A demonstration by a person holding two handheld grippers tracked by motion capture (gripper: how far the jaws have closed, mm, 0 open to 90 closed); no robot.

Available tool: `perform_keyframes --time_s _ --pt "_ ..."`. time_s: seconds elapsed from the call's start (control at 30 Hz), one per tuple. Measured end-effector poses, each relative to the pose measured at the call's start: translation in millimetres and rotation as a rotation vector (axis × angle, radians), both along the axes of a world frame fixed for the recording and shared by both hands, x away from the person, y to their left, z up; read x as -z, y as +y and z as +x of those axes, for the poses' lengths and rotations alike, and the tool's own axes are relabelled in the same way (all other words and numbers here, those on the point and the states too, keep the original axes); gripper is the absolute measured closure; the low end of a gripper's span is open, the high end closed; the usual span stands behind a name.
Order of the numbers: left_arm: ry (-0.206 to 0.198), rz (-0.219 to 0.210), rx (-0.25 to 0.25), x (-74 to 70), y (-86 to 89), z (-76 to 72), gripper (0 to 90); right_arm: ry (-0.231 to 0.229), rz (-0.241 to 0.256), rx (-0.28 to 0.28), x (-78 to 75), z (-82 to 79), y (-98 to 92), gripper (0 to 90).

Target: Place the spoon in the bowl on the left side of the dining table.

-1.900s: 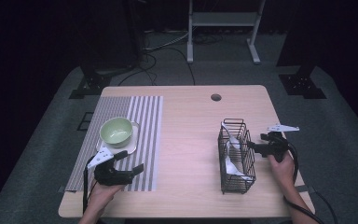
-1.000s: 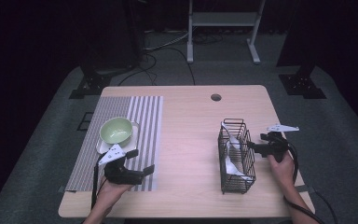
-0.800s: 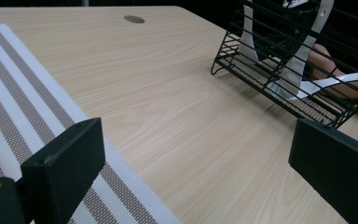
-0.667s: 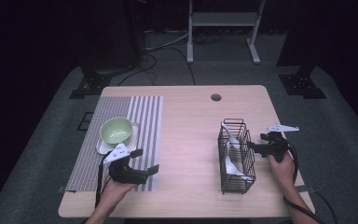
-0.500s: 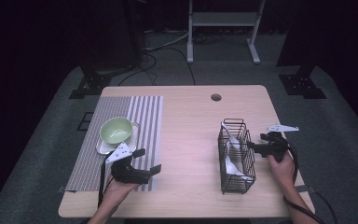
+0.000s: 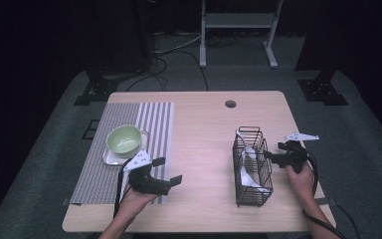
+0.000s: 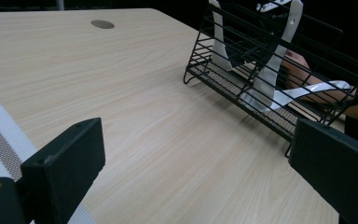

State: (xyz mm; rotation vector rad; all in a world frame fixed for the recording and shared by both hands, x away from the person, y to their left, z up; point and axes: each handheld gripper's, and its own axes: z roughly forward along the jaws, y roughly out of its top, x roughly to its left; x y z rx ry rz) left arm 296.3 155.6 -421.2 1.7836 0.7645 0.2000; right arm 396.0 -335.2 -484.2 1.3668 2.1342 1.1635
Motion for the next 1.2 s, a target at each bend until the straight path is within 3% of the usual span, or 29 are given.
perform_keyframes --time_s 1.2 --pt "0.02 0.006 0.123 -7.9 -52.9 6.6 2.7 -0.005 0.003 -0.001 -0.2 -0.4 -0.3 17.3"
